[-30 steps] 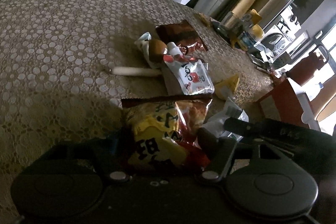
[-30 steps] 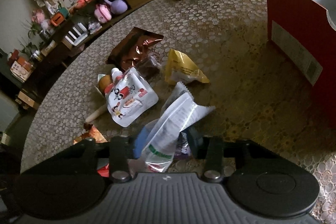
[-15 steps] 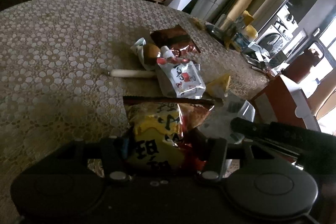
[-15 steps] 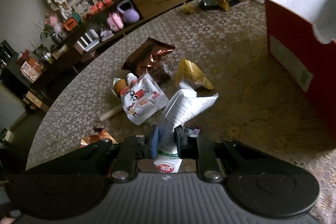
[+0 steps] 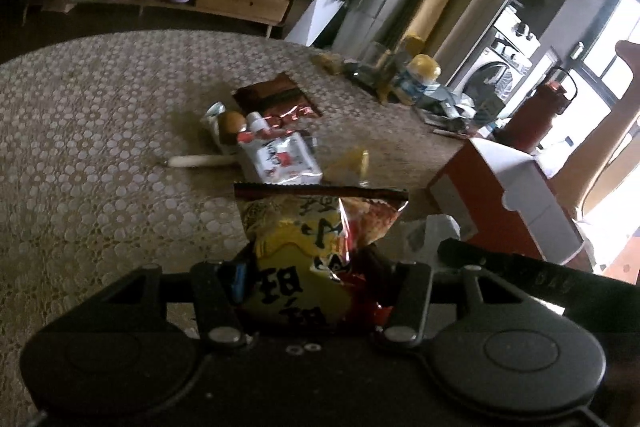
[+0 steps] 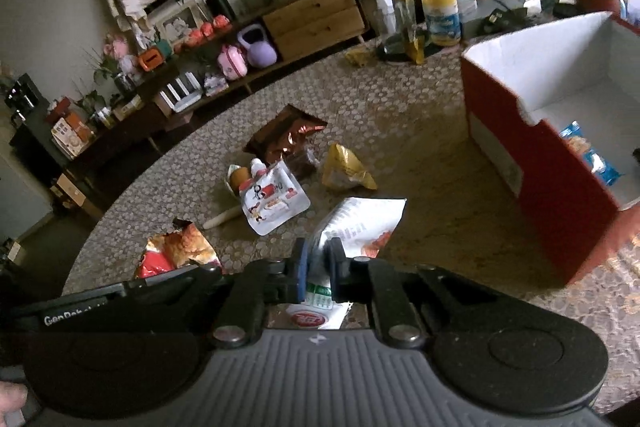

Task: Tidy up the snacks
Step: 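Grasp the yellow-red chip bag with the left gripper while the right grasps the white wrapper bag, then carry the chip bag and white bag with both grippers over the red box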

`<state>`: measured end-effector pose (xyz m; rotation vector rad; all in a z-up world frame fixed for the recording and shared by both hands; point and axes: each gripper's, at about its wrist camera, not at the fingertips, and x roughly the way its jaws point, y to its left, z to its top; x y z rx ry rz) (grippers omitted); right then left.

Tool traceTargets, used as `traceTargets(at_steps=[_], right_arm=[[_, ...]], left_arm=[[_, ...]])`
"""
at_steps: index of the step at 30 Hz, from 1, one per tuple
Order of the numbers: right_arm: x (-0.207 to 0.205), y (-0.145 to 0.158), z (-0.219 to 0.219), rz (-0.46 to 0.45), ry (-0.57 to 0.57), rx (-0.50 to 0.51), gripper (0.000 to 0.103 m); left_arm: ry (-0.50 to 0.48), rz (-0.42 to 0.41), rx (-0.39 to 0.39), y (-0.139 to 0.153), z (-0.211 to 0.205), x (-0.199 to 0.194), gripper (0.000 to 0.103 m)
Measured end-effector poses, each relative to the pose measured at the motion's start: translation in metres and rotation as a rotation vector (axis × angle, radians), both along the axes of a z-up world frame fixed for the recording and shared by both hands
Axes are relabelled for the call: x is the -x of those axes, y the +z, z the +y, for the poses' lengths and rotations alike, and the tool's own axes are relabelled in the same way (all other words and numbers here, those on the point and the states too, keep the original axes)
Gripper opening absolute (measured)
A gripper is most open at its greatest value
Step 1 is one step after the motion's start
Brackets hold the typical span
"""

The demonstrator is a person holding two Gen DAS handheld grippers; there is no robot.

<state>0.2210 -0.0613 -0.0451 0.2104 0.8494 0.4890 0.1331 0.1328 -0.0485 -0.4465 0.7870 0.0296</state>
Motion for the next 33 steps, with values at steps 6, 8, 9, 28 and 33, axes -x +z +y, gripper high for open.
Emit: traceTargets(at_steps=[6,8,9,28,33], right_arm=[[0.013,0.022,-0.027,-0.041,-0.002,-0.017,0.010],[0.015,0.030,-0.035,-0.055,-0.006,-0.018,0.010],[0.016,0.034,-0.041,-0.063,-0.008,-0.018,0.010],[-0.028,0.079,-0.140,-0.173,-0.111,0.009,0.010],[-0.050,0.083,-0.162,-0.178,-0.145,0.036,0.010]], left_arm=[[-0.050,-0.035,-0.020,0.021,-0.029,0.002,0.053],[-0.074,-0.048,-0.027,0.028,-0.041,-0.001,0.053],[-0.083,-0.054,-0.032,0.031,-0.047,-0.003,0.053],[-0.272,-0.151,-0.121,0.086,-0.164,-0.071,0.053],[-0.314,-0.160,-0.134,0.089,-0.195,-0.097,0.053]])
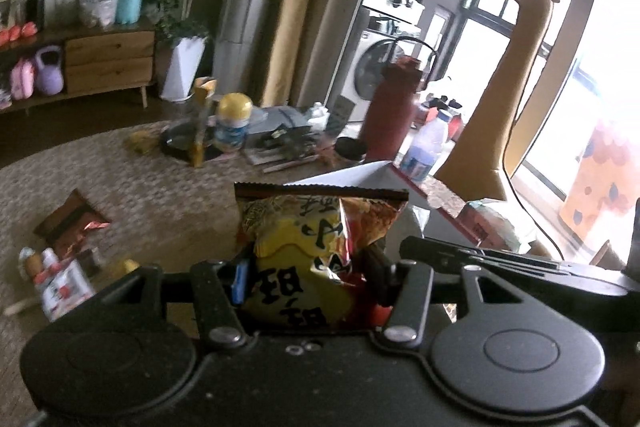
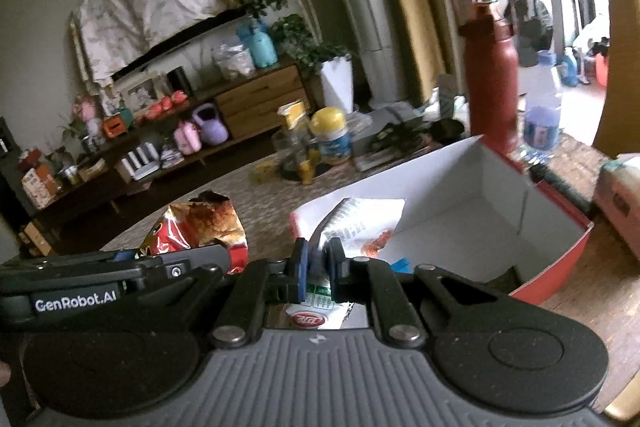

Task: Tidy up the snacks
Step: 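Carry the chip bag and white bag with both grippers over the red box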

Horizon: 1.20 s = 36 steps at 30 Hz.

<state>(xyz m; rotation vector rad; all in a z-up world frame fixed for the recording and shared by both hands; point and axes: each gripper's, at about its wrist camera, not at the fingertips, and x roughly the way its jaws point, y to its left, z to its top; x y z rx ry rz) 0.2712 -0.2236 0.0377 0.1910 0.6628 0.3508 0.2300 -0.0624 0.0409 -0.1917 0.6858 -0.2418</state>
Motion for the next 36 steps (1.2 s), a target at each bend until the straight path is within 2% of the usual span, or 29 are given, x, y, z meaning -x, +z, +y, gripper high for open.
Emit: traceTargets(at_steps=[8,21,36], right_arm=[[-0.035,-0.013,-0.041,0.014,-0.087,0.005,0.010],[-0.082,-0.058,-0.092,0.085,-0.188,-0.008,0.010],[-0.094,-0.097,-0.102,0.171,-0.189,-0.005,0.010]], left_arm=[[-0.045,0.025,-0.031,-0.012,-0.041,-0.035,0.053],[-0.080,0.109,-0.119,-0.057,-0.089,-0.091,0.053],[-0.125,0.189,-0.225,-0.099,-0.120,-0.113,0.054]])
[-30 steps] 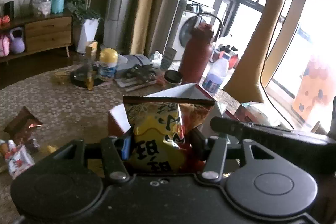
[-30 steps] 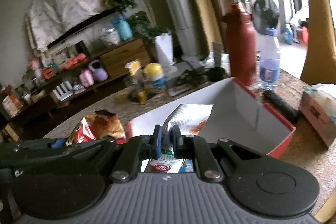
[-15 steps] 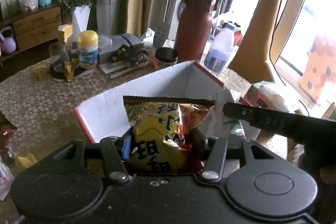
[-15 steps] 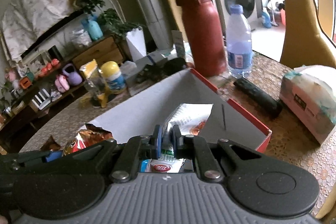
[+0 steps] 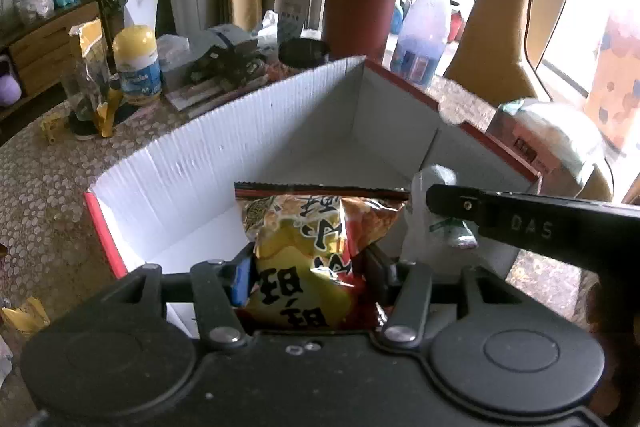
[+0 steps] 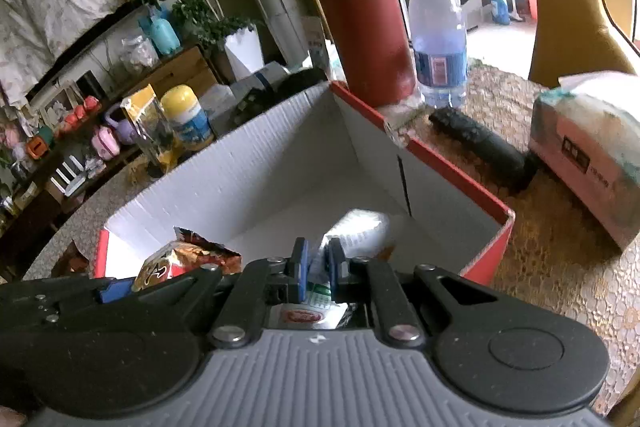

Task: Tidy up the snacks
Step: 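Carry the chip bag and white bag with both grippers over the red box, then open both grippers to drop the chip bag and white bag into the box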

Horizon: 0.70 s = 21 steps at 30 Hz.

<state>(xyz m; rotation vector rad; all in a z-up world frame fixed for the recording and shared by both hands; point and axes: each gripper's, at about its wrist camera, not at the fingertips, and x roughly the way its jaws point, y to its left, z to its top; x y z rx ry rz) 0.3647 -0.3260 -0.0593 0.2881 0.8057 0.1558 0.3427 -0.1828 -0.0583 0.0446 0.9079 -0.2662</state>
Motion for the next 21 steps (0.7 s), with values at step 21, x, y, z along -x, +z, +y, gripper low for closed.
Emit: traceTargets(at_steps=[21], right_arm=[[0.015,0.001,-0.004,0.027,-0.015,-0.030,0.013]], left_arm=[[0.031,-0.020,-0.008,0.005,0.005,0.015,0.084]])
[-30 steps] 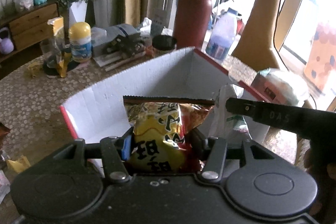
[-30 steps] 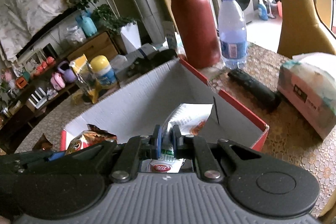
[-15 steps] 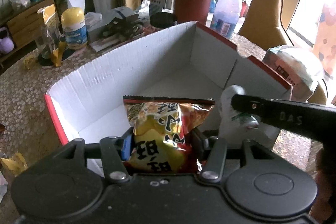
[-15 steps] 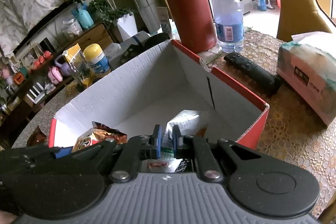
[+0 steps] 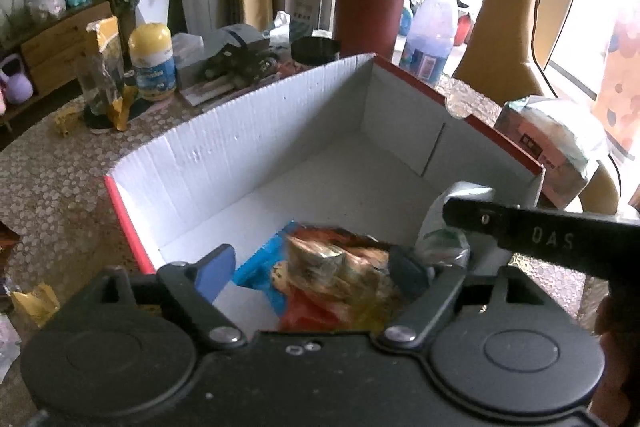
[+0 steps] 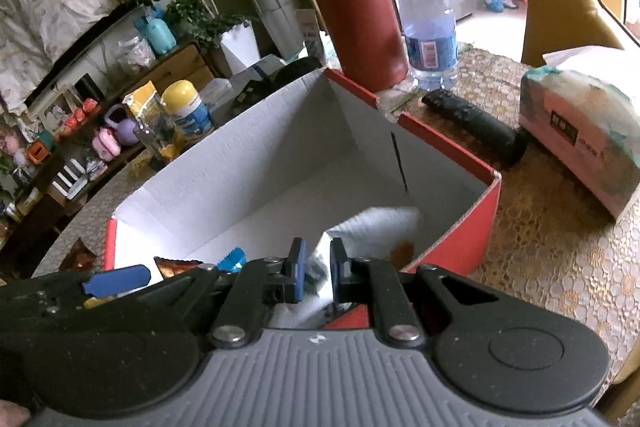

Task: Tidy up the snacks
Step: 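Open both grippers to drop the chip bag and white bag into the box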

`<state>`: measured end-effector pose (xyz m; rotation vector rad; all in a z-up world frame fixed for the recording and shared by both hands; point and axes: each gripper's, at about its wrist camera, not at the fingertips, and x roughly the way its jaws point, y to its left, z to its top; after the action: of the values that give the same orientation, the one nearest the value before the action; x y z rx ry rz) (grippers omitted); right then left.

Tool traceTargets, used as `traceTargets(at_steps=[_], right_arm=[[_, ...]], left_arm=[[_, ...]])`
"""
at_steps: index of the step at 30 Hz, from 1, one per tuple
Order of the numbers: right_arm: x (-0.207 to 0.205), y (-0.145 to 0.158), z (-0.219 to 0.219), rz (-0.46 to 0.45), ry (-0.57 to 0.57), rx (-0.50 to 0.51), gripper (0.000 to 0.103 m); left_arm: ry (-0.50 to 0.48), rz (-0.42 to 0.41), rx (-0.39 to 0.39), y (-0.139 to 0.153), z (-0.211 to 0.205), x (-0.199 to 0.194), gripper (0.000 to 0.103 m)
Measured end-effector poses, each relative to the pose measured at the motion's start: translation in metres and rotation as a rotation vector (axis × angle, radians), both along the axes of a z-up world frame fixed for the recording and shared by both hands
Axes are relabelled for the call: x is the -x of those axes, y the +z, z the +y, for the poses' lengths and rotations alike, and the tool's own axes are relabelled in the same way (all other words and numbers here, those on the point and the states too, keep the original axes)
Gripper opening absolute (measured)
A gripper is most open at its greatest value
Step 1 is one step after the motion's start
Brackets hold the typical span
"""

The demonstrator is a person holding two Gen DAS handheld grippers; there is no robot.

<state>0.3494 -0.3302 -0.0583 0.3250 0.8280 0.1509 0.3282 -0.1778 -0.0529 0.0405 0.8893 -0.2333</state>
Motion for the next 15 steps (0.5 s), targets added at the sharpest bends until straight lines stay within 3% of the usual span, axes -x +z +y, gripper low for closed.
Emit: traceTargets(at_steps=[7,9,11,13,15], right_arm=[[0.016,0.012,0.001,-0.022,0.008,-0.007,0.017],[0.021,0.018,0.001,-0.034,0.011,-0.007,0.028],[0.028,0.024,0.002,-0.053,0.017,-0.008,0.055],[0.036,0.030,0.004,-0.083,0.021,-0.002,0.065],[0.043,0.037,0.006,-0.095,0.029,0.002,0.065]], left_arm=[[0.016,-0.034,0.031,0.016,0.013,0.015,0.090],[0.019,-0.045,0.039,0.022,0.018,0.020,0.091],[0.025,-0.059,0.046,0.029,0.023,0.026,0.093],[0.027,-0.072,0.052,0.034,0.027,0.032,0.093],[0.030,-0.085,0.058,0.041,0.032,0.040,0.094]])
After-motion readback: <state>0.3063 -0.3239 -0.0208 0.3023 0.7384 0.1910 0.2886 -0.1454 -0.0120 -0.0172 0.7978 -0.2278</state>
